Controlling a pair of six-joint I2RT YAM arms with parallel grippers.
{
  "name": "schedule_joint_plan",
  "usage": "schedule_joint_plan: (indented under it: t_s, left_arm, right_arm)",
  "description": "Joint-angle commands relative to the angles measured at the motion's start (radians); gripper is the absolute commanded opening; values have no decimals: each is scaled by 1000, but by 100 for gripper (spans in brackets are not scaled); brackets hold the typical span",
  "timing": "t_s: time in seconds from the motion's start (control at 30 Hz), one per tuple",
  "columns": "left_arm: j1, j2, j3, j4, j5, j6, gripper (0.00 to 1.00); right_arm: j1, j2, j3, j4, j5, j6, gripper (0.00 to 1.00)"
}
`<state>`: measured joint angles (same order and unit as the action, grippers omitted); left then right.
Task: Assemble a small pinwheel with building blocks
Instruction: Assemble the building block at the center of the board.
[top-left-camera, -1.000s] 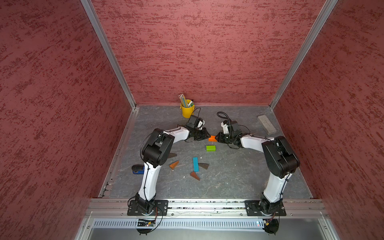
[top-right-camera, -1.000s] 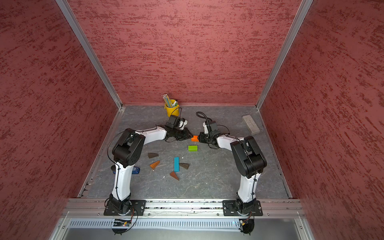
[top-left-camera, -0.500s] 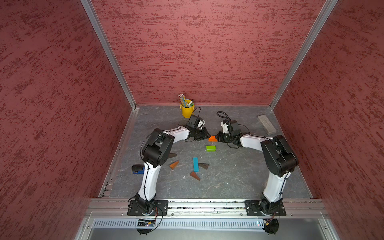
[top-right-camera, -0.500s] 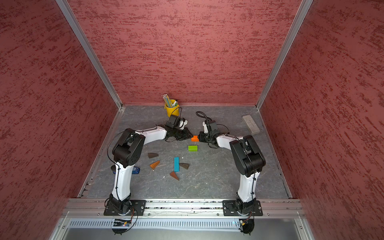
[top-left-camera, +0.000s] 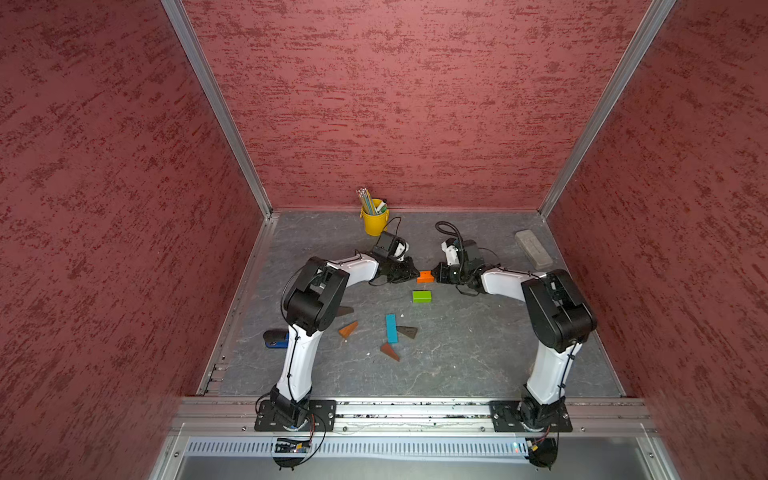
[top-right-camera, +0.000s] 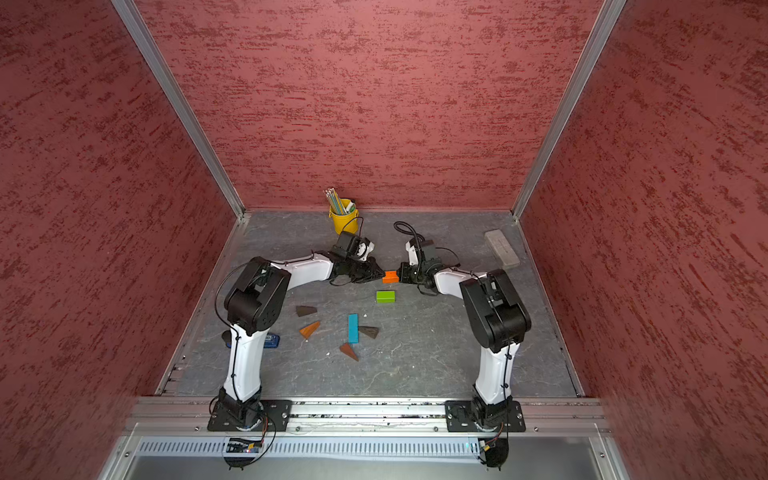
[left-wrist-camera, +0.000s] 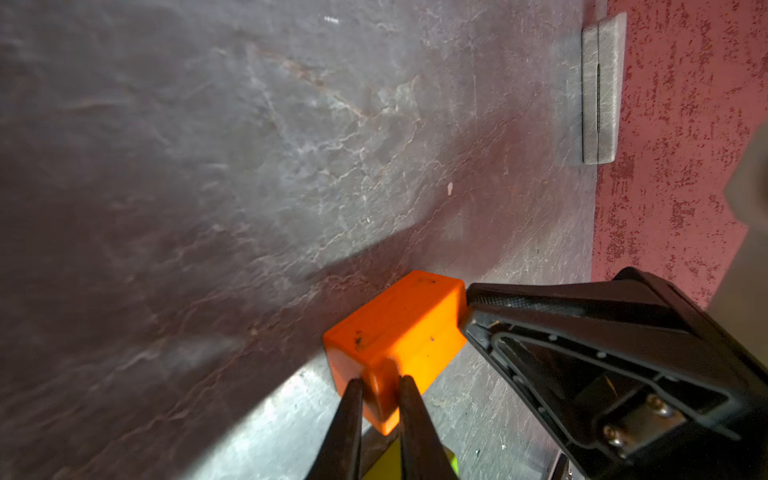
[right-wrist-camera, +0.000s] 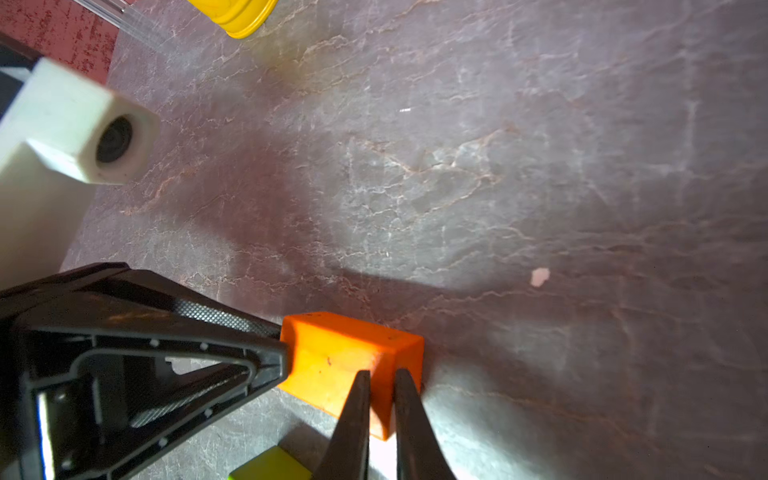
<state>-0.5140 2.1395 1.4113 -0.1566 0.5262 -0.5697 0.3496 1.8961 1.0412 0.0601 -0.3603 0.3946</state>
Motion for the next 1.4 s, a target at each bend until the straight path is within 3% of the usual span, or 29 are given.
schedule_joint_plan:
  t_s: [0.0,0.3,1.37]
  left_arm:
    - [-11,-9,-27,7,14,1,18]
    - [-12,-43,-59,3,9,-4,12]
    - [-27,-116,-128,-23,1,14,14]
  right_arm:
    - [19,37,20,-28,-54,-28,14]
    - [55,53,22,-45,-74,-44,15]
    - [120,-75,-108,-128,-79,22,19]
